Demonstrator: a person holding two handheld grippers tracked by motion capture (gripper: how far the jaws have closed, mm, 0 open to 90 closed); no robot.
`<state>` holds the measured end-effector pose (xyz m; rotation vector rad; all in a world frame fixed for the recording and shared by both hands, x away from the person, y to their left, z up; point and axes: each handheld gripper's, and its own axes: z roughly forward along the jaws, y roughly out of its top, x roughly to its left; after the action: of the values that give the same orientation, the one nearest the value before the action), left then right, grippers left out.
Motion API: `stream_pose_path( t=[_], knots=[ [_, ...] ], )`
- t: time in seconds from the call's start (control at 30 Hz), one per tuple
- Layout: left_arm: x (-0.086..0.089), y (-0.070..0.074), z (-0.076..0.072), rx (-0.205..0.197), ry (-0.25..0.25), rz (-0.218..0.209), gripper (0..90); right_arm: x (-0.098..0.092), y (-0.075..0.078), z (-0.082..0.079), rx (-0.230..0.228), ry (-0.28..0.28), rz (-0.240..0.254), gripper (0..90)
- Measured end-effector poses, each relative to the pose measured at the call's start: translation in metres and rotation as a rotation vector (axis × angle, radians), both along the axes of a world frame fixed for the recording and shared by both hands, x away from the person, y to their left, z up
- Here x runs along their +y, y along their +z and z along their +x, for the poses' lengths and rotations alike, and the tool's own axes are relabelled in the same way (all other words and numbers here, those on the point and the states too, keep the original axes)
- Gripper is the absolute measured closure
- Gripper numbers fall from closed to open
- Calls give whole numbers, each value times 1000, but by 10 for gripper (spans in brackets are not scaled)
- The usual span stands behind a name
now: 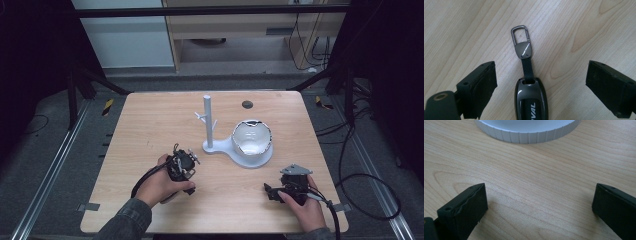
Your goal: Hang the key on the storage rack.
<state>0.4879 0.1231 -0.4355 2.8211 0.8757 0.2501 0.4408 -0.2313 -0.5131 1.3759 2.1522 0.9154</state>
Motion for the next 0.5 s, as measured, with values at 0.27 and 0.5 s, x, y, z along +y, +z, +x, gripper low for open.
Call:
stream_pose_path(
  t=[0.27,0.5],
  knots=[
    [-1,-11,14,50,74,50,201,-1,0,-3,-1,-12,0,4],
    [7,-18,26,113,94,65,367,-2,0,-4,-1,-7,1,4]
  ],
)
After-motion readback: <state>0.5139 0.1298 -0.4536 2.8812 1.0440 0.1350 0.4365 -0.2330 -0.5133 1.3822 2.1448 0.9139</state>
